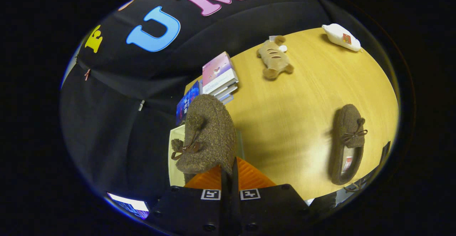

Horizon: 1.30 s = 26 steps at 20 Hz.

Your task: Open the storage box then place both shoes into the box .Put the left shoe in first, then the right shoe, with the right side of both shoes facing outward in a uniform manner.

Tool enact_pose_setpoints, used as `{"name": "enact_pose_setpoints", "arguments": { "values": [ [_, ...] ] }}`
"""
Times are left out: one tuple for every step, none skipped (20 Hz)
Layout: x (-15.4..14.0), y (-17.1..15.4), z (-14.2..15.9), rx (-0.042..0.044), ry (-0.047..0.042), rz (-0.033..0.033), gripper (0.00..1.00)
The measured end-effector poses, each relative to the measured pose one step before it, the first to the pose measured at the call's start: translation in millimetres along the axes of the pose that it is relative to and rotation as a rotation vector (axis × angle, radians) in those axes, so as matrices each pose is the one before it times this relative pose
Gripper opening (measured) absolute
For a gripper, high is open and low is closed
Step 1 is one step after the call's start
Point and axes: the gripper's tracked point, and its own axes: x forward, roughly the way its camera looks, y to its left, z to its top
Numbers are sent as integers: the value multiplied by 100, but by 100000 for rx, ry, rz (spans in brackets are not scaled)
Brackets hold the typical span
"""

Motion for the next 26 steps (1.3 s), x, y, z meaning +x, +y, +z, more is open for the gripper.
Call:
{"name": "enact_pose_setpoints", "arguments": {
  "values": [
    [441, 1476, -161, 100, 844, 2034, 5],
    [614, 1384, -309, -4, 1104, 1655, 5],
    [574, 956, -365, -86, 1089, 810, 5],
    [782, 950, -487, -48, 1413, 500, 5],
    [911, 681, -481, -51, 1090, 105, 5],
    [856, 549, -500, 99, 1104, -258, 5],
    [947, 425, -421, 251, 1112, -519, 5],
    [970, 435, -359, 348, 826, -592, 5],
    [909, 375, -336, -109, 326, -767, 5],
    [957, 145, -273, -363, 334, -1404, 5],
    [1005, -8, -269, -187, 169, -1778, 5],
    [911, 2, -324, 253, 130, -1809, 5],
    [829, -6, -334, 817, 465, -1572, 5],
    [849, 13, -391, 1217, 435, -1363, 5],
    [839, 1, -431, 1218, 491, -1239, 5],
    [805, 100, -383, 758, 702, -900, 5],
    [557, 126, -212, 322, 41, -543, 5],
    [569, 134, -400, -168, 642, -667, 5],
    [346, 193, -310, 122, 514, -241, 5],
    [274, 109, -312, 72, 498, -442, 5],
    [291, 137, -409, -87, 902, -203, 5],
    [232, 181, -241, -1, 538, -196, 5],
    [322, 108, -251, 122, 218, -265, 5],
    [174, 54, -365, 40, 379, -258, 5],
    [242, 2, -267, 452, 463, -408, 5],
    [358, 57, -431, 575, 749, -318, 5]
  ]
}}
